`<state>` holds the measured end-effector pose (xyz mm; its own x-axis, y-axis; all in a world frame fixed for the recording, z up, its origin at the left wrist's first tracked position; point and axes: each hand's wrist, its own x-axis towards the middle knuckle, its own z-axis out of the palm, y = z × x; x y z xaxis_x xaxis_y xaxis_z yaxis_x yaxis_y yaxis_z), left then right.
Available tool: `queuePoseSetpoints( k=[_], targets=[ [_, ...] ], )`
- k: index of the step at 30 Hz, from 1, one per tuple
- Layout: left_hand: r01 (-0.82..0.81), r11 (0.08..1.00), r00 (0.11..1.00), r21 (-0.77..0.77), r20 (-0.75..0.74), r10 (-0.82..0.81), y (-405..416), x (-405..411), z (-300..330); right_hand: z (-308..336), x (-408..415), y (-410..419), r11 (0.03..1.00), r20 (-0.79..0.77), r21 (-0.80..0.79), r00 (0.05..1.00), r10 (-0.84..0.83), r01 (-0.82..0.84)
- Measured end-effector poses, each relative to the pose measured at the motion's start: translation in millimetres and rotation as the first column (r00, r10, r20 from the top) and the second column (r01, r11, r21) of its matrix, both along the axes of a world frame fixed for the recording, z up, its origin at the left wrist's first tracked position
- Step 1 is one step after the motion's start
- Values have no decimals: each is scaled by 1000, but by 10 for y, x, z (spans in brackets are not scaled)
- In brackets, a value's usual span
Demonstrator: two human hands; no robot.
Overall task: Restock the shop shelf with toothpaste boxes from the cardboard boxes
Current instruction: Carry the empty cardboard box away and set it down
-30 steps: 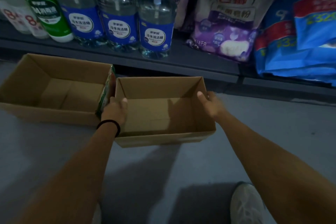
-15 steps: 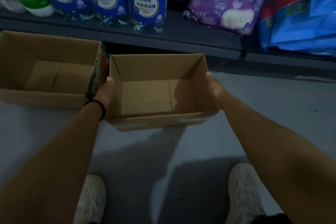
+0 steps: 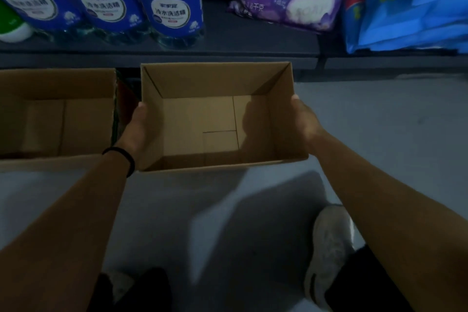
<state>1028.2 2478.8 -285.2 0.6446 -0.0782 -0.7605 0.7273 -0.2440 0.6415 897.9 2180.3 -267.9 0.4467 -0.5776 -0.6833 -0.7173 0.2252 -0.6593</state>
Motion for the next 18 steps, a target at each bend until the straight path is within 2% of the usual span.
queuePoseSetpoints(
  k=[6, 9, 12, 16, 18],
  targets=[
    [87, 995, 994, 51, -69, -83, -91, -132, 1194, 1212, -306, 48, 995, -12, -8, 995, -97, 97],
    [149, 989, 985, 15, -91, -147, -140, -144, 1918, 1974, -494, 129, 985, 17, 0, 985, -171, 171],
    [251, 966, 955, -70, -148, -259, -174, -147, 2698, 2682, -683, 205, 969, 17, -77, 972, -236, 237],
    [369, 920, 919, -131, -99, -383, -277, -141, 3635, 3658, -1082, 378, 932, 24, -175, 947, -319, 319],
    [431, 896, 894, -110, -79, -440, -389, -281, 4171, 4217, -1337, 526, 904, 34, -207, 926, -376, 375]
  ],
)
